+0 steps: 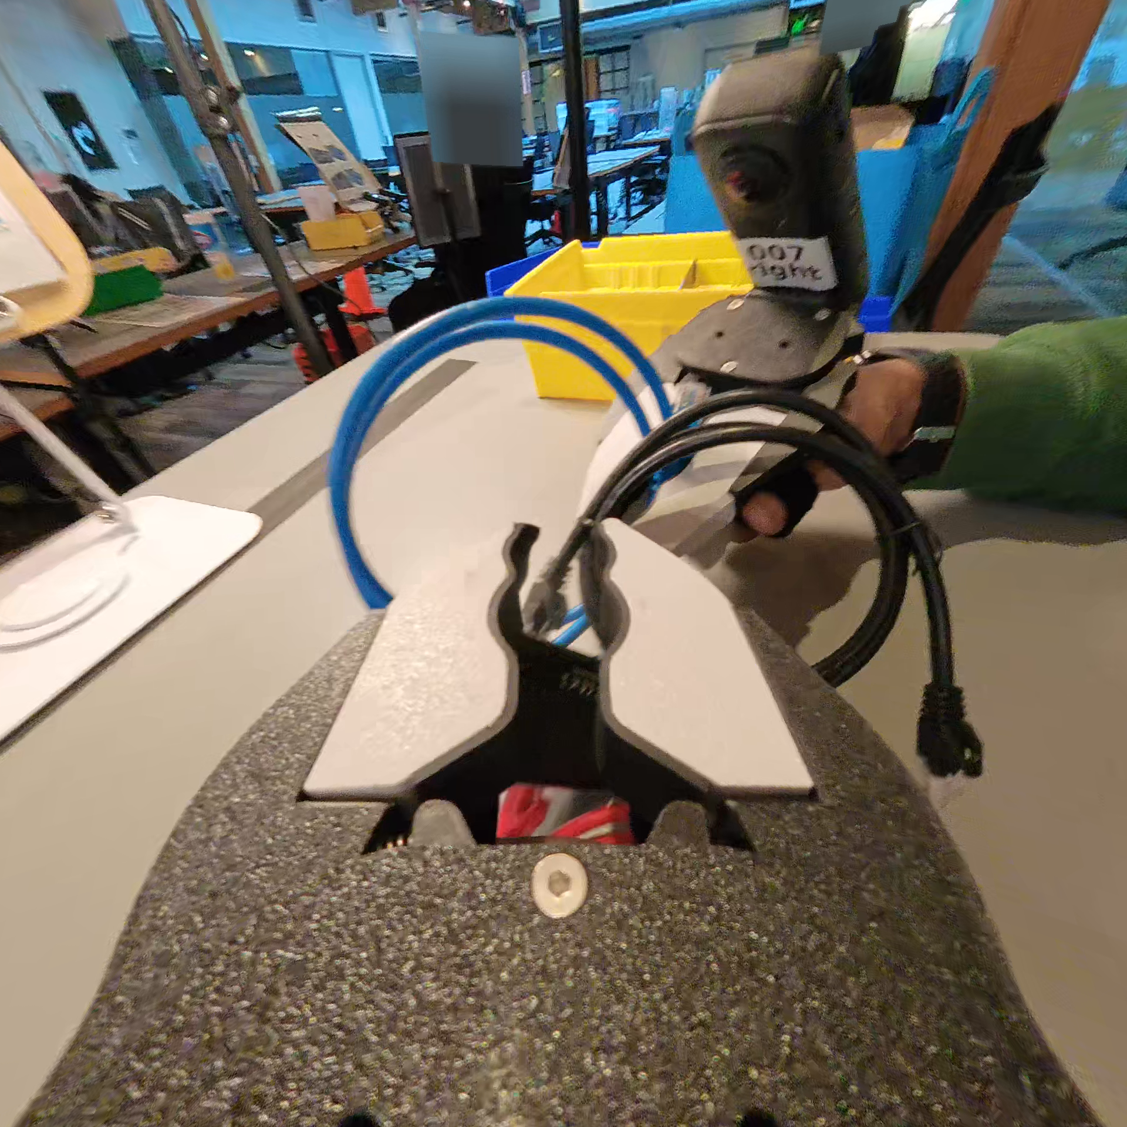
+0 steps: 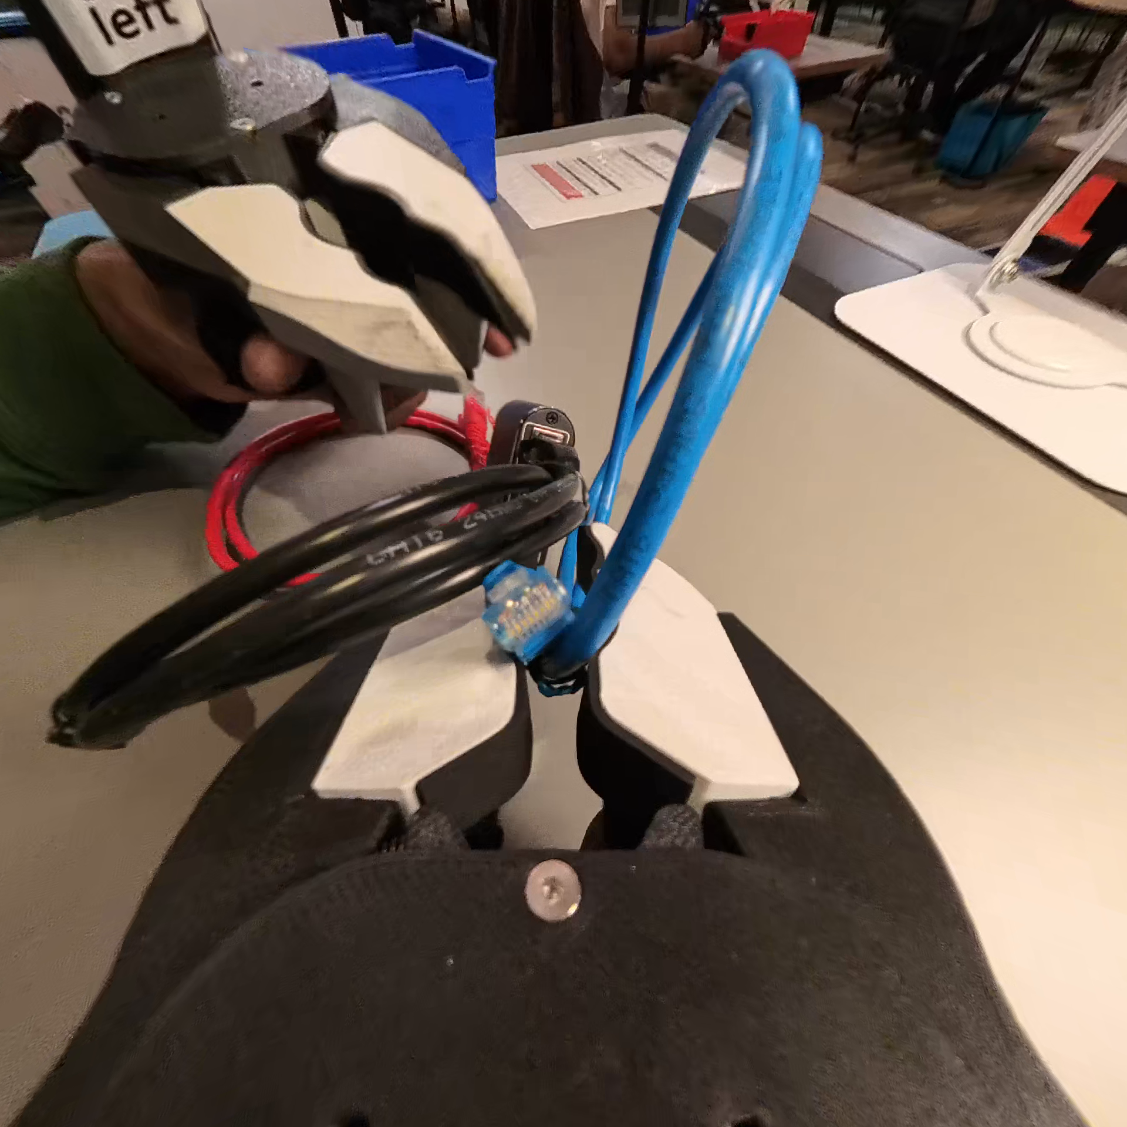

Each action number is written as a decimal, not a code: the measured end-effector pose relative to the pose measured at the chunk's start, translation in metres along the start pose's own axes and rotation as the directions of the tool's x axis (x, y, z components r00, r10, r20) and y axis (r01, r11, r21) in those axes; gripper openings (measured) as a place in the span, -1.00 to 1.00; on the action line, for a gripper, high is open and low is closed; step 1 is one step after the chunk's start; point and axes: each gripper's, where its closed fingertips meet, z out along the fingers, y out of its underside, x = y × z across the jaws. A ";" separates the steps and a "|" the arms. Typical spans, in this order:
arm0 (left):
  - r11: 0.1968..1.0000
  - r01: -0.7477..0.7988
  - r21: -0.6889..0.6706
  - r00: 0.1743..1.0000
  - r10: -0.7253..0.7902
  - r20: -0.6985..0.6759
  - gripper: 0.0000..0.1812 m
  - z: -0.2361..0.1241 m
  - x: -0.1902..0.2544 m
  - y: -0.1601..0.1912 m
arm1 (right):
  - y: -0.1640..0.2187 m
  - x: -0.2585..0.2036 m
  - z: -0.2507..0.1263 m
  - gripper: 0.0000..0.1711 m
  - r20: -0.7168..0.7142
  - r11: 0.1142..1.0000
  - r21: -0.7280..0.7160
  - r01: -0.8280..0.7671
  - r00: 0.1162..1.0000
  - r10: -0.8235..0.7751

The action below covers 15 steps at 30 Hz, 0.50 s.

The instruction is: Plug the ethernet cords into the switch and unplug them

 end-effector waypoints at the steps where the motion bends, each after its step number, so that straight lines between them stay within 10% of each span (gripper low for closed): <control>1: 1.000 -0.024 -0.006 1.000 0.024 0.015 -0.71 -0.005 -0.003 0.001 | 0.000 -0.001 -0.003 -0.86 0.000 1.000 0.010 0.019 1.000 -0.019; 7: 0.981 -0.069 -0.179 0.997 0.064 -0.033 -0.36 -0.016 -0.007 0.038 | -0.003 -0.012 -0.013 -0.86 0.014 0.976 0.064 0.207 0.978 -0.208; 15: 0.950 -0.151 -0.274 0.978 0.104 -0.179 -0.38 -0.010 0.015 0.067 | -0.005 -0.030 -0.018 -0.87 0.076 0.927 0.144 0.345 0.931 -0.358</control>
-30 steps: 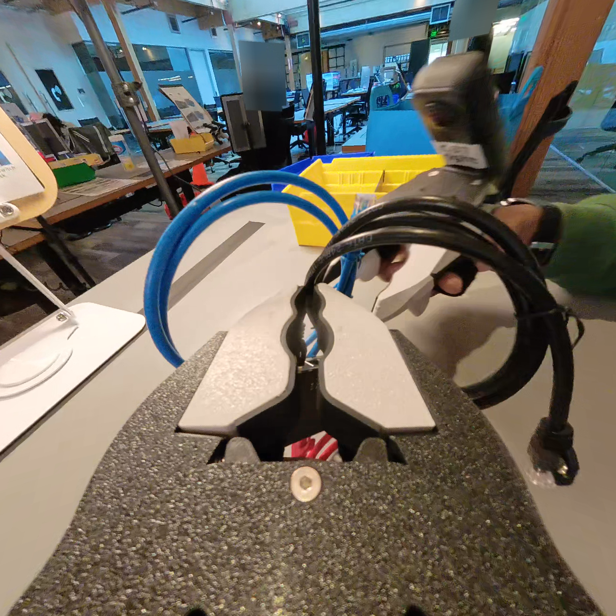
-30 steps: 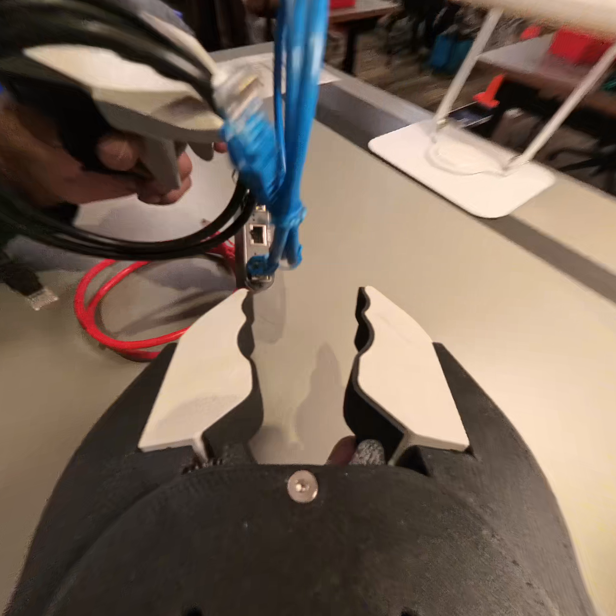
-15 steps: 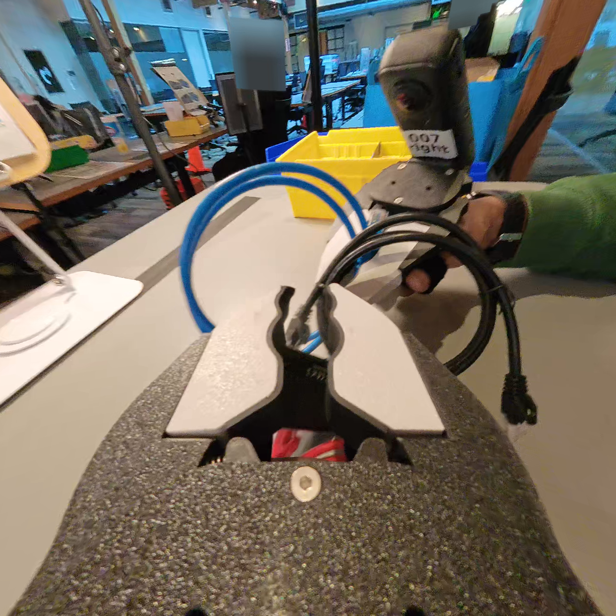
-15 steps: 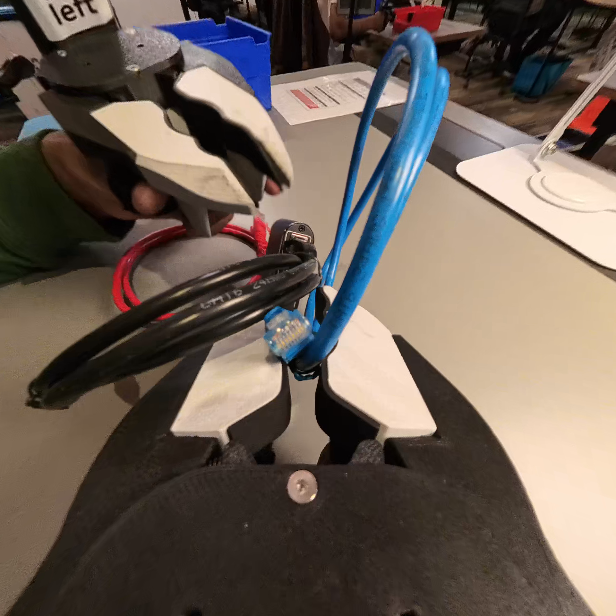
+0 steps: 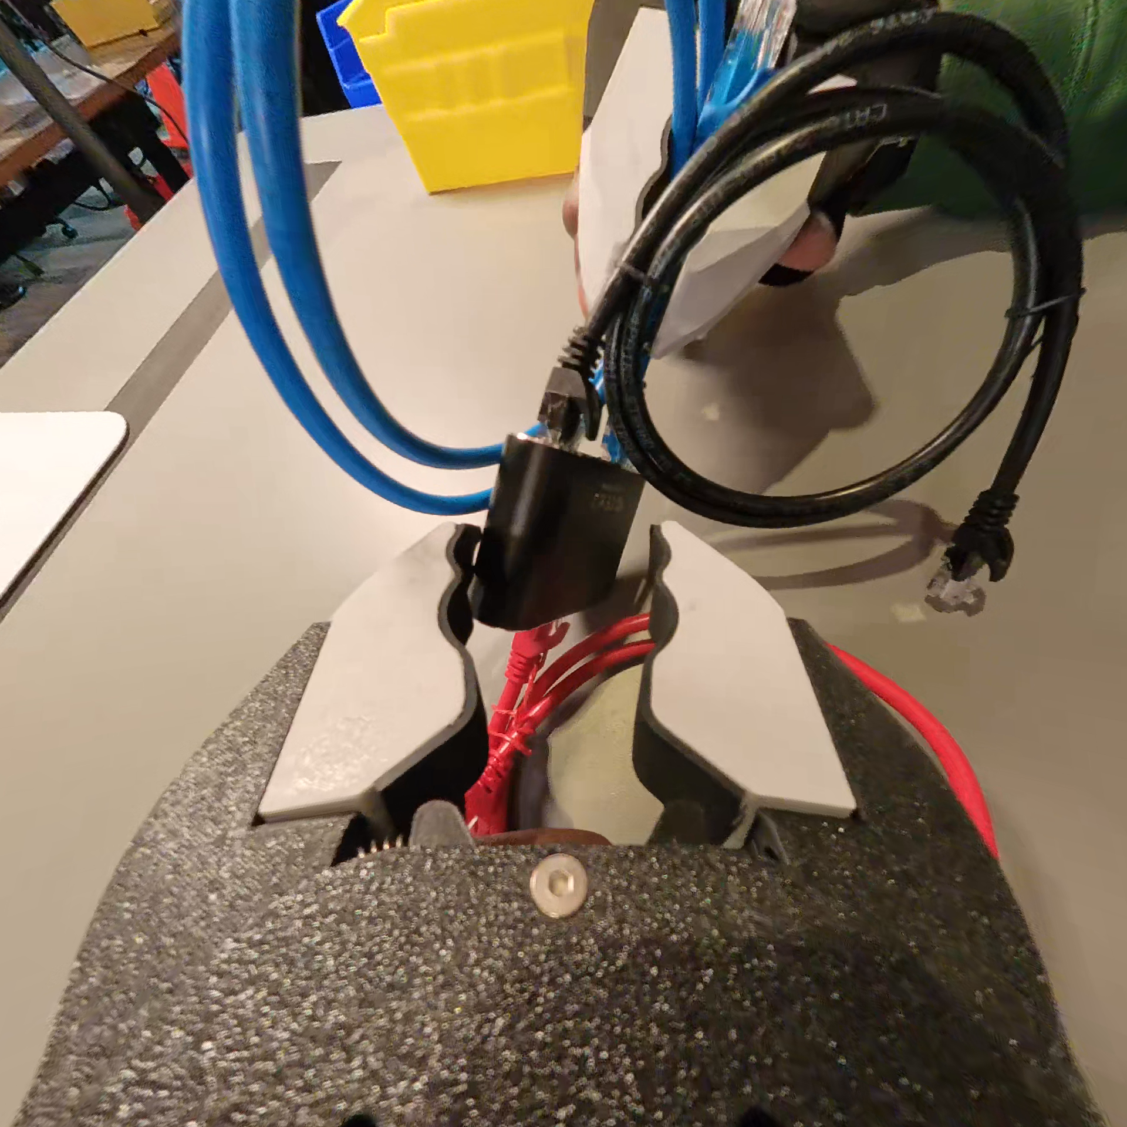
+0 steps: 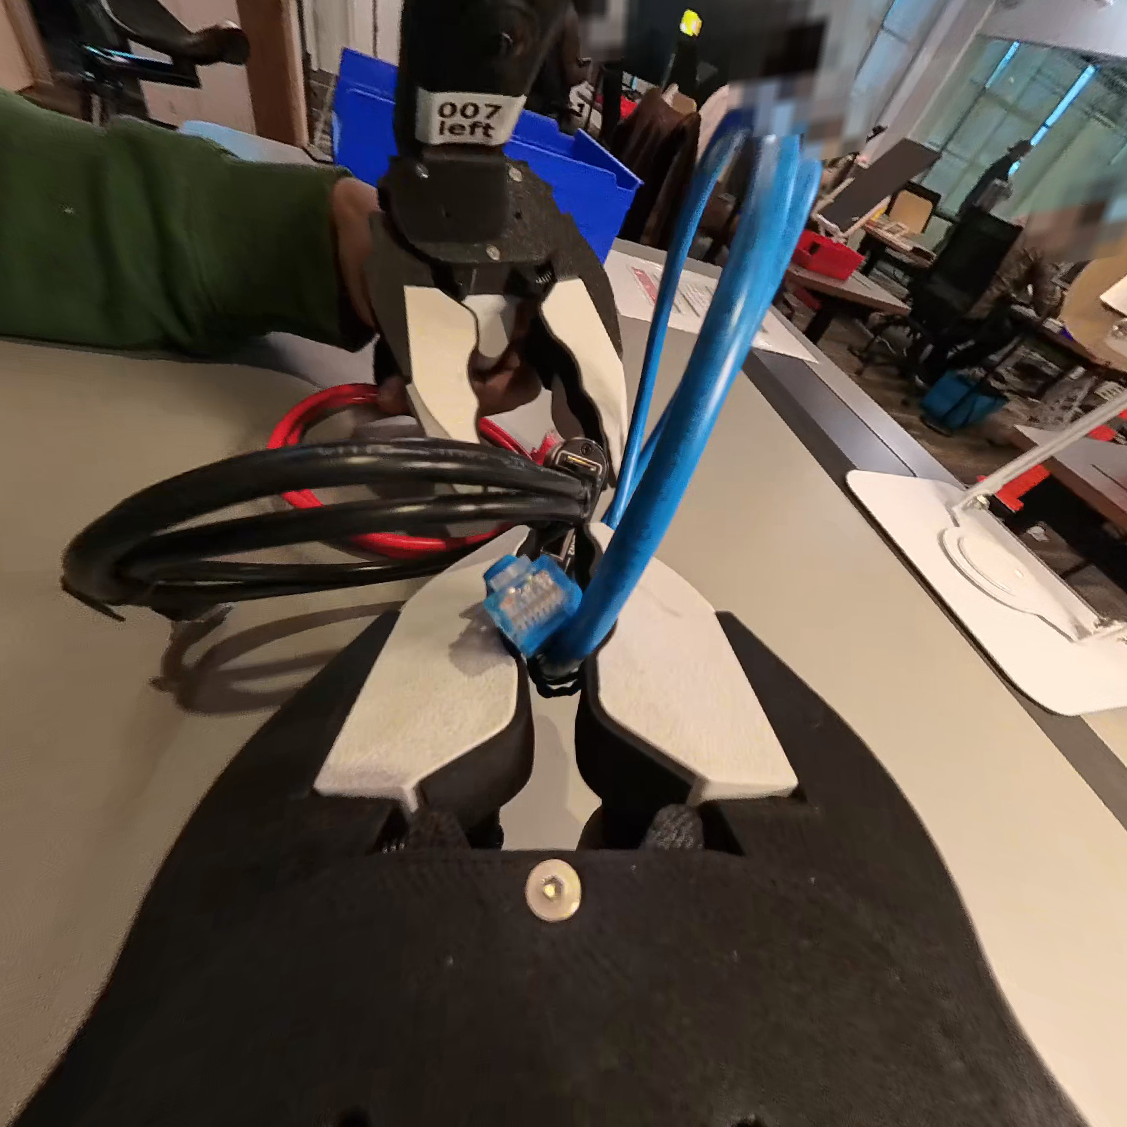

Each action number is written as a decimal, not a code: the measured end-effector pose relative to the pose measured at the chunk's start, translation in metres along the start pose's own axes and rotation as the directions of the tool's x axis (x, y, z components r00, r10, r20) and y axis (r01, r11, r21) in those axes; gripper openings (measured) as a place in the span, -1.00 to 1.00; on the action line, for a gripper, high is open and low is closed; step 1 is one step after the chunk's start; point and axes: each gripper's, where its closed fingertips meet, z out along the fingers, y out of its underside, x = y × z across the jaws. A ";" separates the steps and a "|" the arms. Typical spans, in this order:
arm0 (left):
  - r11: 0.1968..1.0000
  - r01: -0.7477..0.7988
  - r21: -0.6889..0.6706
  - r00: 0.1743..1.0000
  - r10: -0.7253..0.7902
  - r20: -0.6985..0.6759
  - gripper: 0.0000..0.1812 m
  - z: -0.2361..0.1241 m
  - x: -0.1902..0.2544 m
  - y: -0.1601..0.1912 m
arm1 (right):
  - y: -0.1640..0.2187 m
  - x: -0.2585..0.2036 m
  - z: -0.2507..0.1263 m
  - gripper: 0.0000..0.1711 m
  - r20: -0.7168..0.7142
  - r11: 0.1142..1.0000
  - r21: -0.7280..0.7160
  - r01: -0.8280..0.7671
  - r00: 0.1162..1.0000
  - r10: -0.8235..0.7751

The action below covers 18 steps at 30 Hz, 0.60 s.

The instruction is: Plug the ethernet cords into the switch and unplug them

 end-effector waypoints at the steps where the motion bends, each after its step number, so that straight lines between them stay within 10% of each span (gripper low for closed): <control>1: 1.000 0.003 -0.001 1.000 -0.003 -0.002 -0.39 0.001 0.000 0.000 | -0.001 -0.003 -0.001 -0.87 0.020 1.000 0.013 0.004 1.000 -0.004; 18: 0.977 -0.093 -0.191 0.987 0.066 -0.147 -0.57 0.018 0.039 0.017 | -0.015 -0.030 -0.012 -0.88 0.183 0.991 0.124 0.057 0.980 -0.079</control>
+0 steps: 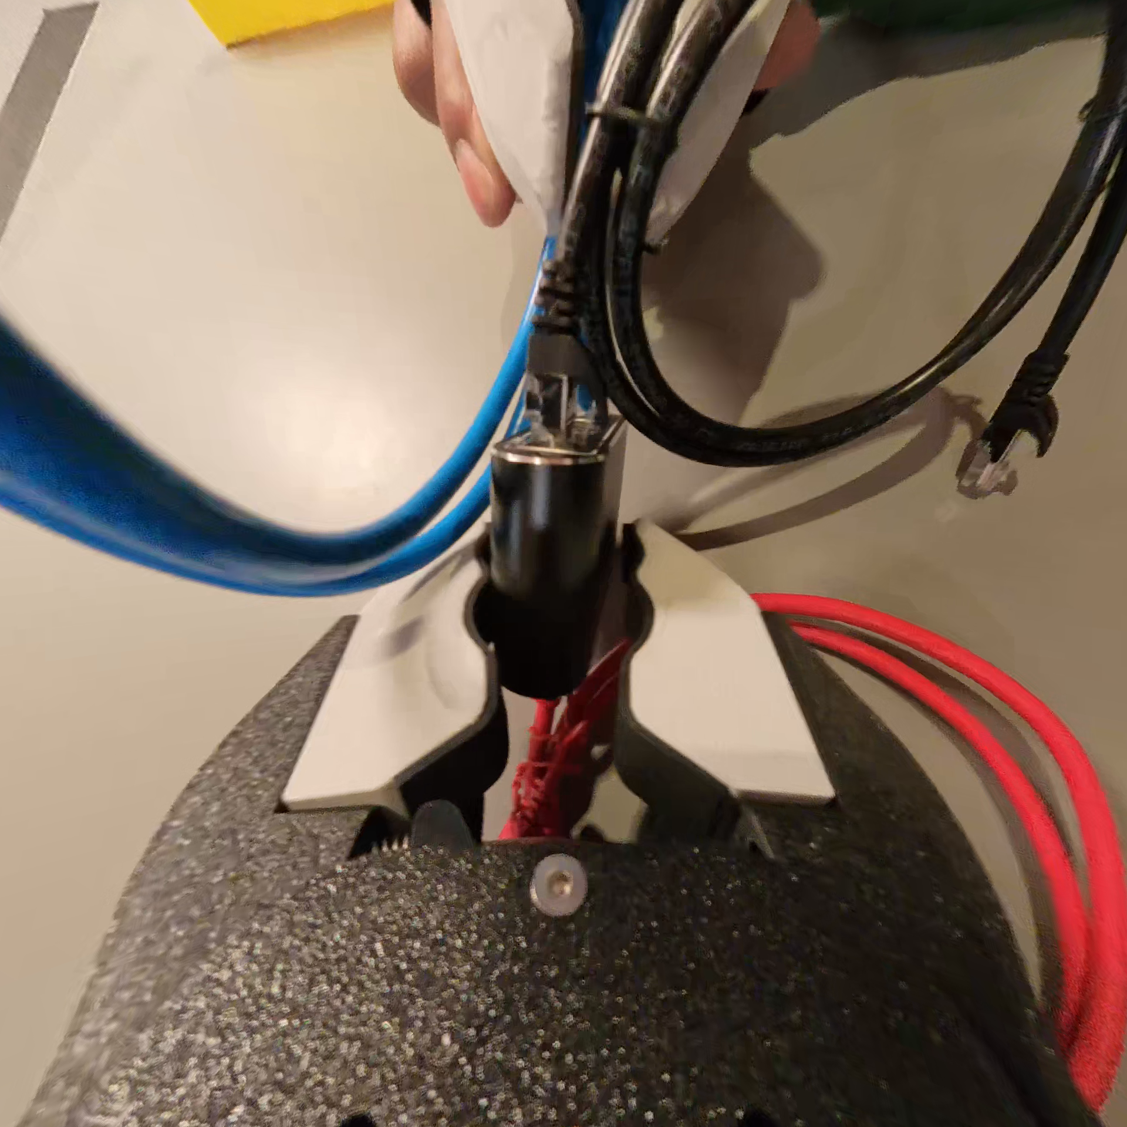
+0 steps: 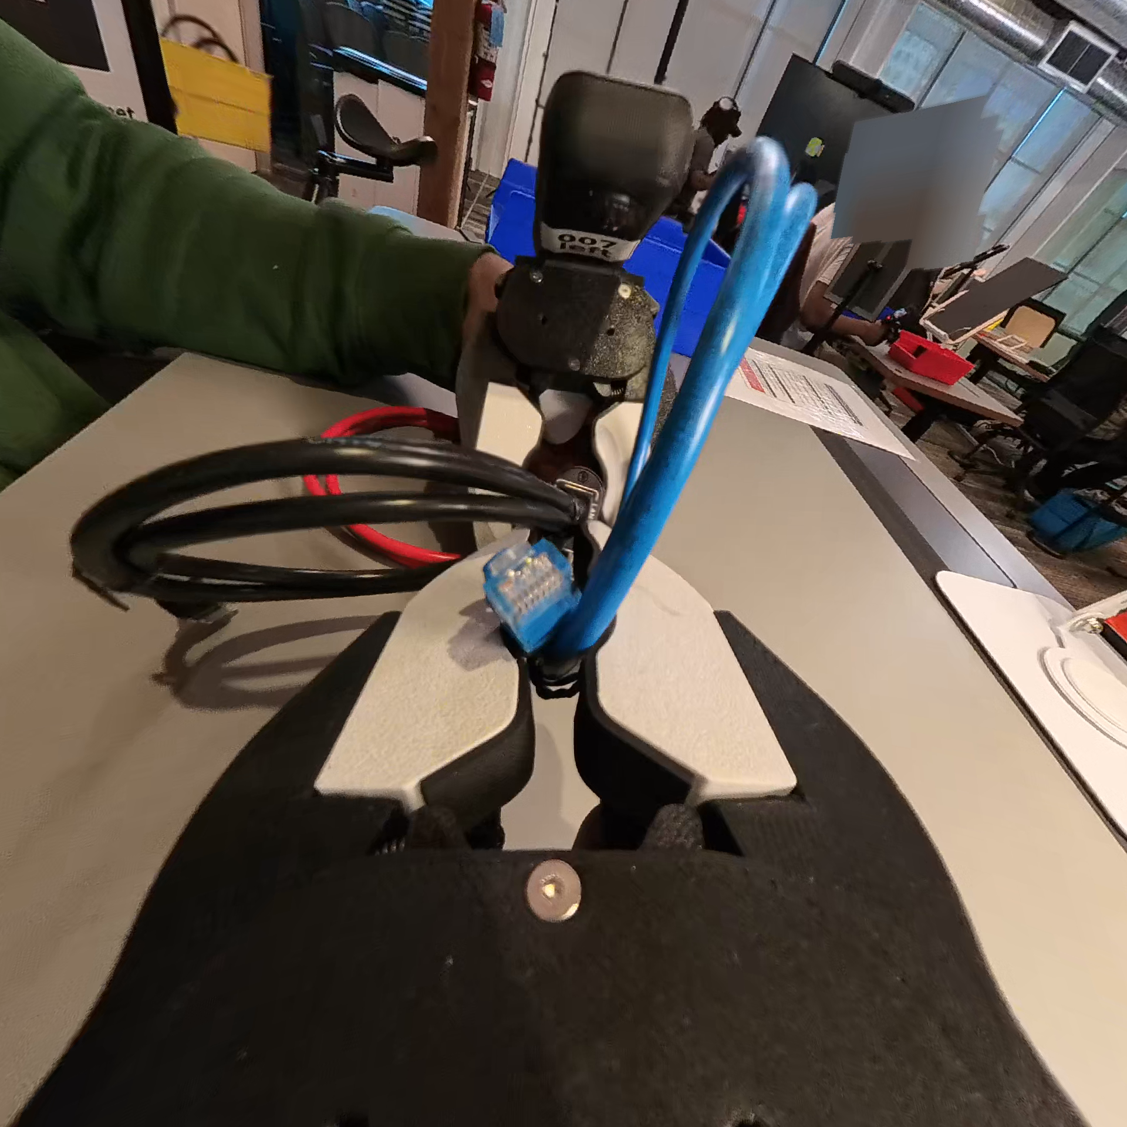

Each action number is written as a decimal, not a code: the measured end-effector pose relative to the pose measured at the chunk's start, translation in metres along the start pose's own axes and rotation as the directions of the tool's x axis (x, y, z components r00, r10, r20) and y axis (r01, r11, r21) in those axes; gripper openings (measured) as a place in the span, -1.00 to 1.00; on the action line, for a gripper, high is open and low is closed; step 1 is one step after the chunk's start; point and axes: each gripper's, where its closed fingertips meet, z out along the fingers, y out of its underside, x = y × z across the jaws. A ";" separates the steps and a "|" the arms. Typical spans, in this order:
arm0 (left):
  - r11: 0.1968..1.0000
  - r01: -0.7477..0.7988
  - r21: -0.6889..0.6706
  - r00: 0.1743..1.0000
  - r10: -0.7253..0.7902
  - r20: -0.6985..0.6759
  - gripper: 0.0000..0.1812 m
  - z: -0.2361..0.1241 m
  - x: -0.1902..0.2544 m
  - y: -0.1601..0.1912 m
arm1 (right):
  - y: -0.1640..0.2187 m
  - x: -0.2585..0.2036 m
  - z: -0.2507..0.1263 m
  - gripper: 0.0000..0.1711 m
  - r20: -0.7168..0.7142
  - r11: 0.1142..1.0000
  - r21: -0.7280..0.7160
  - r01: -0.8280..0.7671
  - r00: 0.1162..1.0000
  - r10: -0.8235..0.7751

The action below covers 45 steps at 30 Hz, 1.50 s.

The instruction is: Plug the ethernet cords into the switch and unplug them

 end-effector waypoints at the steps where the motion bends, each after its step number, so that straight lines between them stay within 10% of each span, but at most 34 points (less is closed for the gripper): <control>1: 1.000 -0.007 -0.019 1.000 0.007 0.014 -0.63 0.000 -0.001 0.000 | 0.000 0.001 0.000 -0.87 -0.009 1.000 -0.004 0.004 1.000 -0.004; 17: 0.961 0.228 -0.156 0.902 -0.148 0.407 -0.69 -0.029 -0.069 0.032 | 0.019 0.099 -0.100 -0.61 -0.554 0.886 -0.462 0.036 0.769 -0.320; 23: 0.944 0.299 -0.141 0.893 -0.224 0.389 -0.68 -0.023 -0.065 0.031 | -0.030 0.039 -0.050 -0.81 -0.325 0.863 -0.372 0.341 0.823 -0.465; 33: 0.953 0.069 -0.294 0.920 0.053 0.388 -0.69 -0.012 -0.047 0.009 | 0.003 0.038 0.012 -0.68 -0.147 0.649 -0.621 0.439 0.749 -0.647; 45: 0.932 -0.101 -0.349 0.876 0.249 0.413 -0.69 -0.012 -0.045 -0.006 | 0.024 0.031 0.006 -0.58 -0.110 0.752 -0.553 0.359 0.863 -0.493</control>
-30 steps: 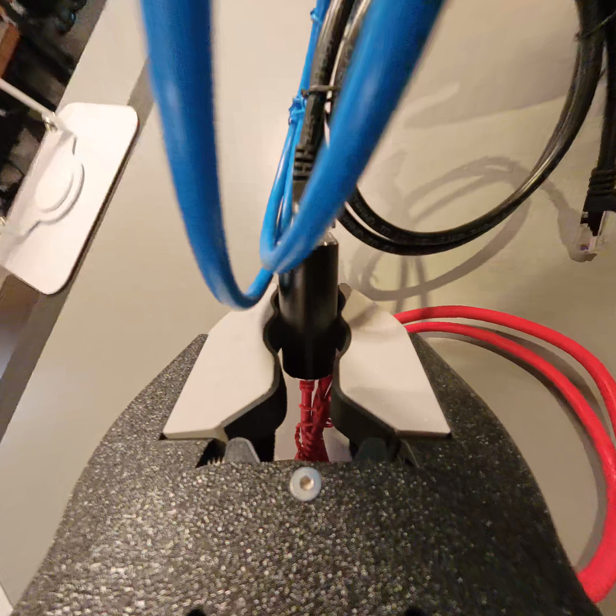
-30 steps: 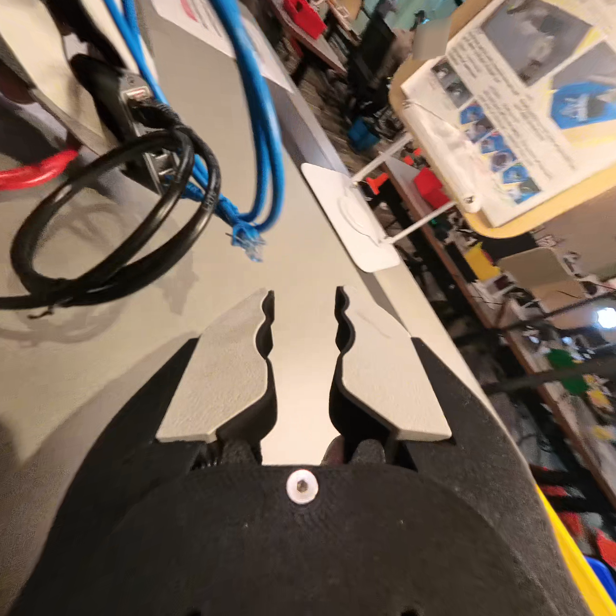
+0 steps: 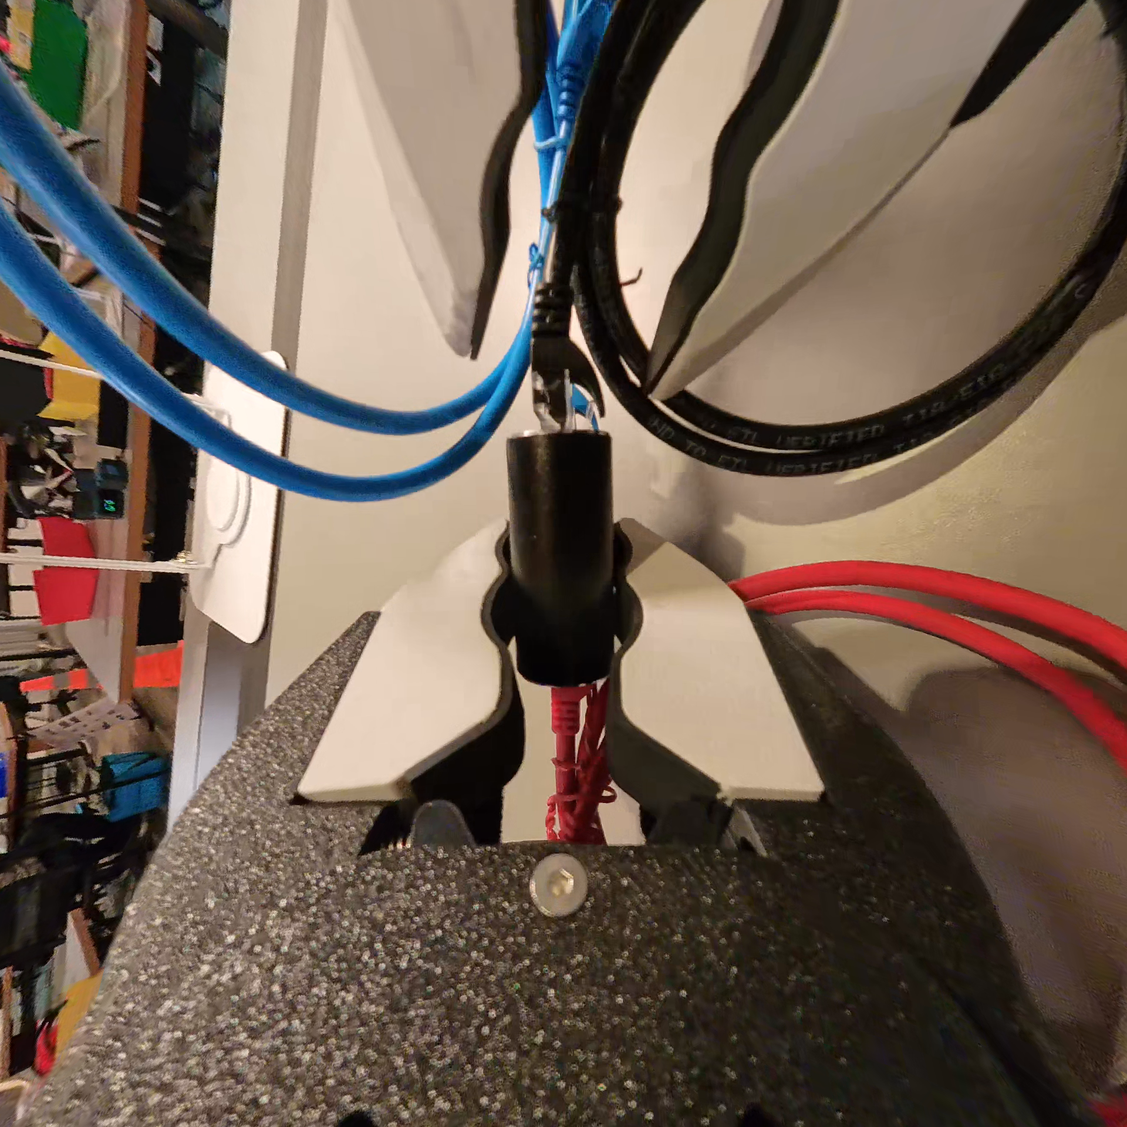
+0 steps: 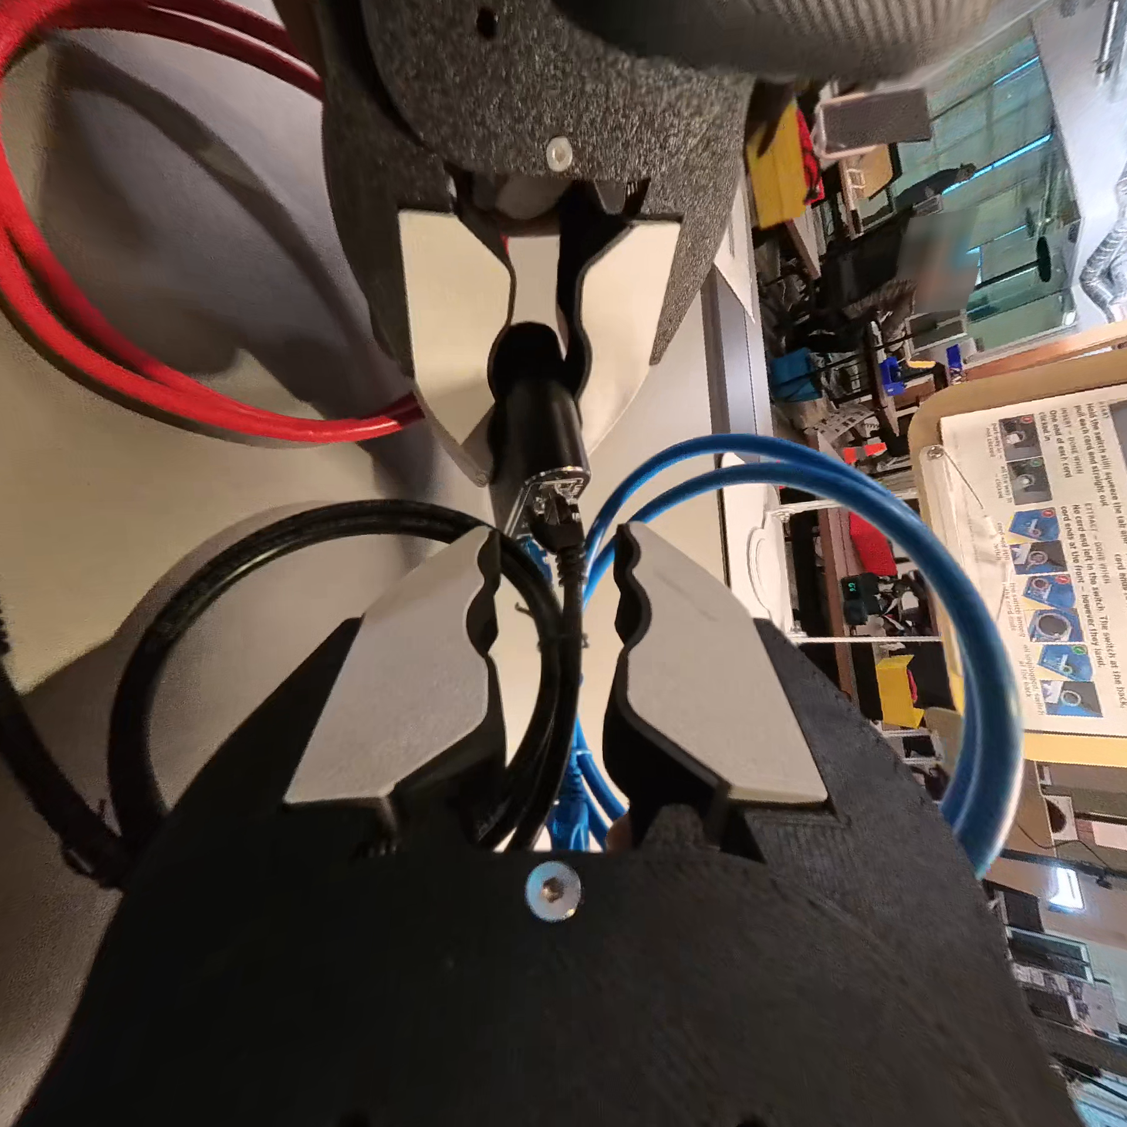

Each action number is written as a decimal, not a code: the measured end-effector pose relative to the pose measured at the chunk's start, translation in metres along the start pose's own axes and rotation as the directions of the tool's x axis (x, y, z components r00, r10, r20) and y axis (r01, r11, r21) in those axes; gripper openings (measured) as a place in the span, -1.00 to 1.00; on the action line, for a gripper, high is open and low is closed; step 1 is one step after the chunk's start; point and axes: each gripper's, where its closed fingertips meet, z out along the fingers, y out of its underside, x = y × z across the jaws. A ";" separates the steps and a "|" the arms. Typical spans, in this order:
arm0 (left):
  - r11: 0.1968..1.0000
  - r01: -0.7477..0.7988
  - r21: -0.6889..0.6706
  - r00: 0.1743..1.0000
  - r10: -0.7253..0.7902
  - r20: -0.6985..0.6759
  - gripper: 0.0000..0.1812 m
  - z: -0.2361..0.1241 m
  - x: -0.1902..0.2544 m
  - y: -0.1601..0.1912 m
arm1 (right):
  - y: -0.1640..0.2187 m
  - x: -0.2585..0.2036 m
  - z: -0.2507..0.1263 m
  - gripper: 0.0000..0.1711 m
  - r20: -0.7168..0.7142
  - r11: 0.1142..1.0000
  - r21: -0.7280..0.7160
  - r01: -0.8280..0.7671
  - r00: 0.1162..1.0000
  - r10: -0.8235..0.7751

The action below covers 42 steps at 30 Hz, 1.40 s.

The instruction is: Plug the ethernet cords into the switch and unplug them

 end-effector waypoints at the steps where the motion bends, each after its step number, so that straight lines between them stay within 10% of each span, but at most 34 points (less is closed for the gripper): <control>1: 1.000 -0.012 0.005 1.000 0.012 0.008 -0.68 0.000 0.000 -0.001 | -0.001 0.001 0.000 -0.58 -0.006 1.000 0.009 -0.004 1.000 0.004; 42: 0.991 -0.099 0.088 0.989 0.089 0.117 -0.69 -0.002 -0.008 -0.013 | -0.009 0.006 -0.005 -0.81 -0.132 0.996 0.068 0.064 0.990 -0.054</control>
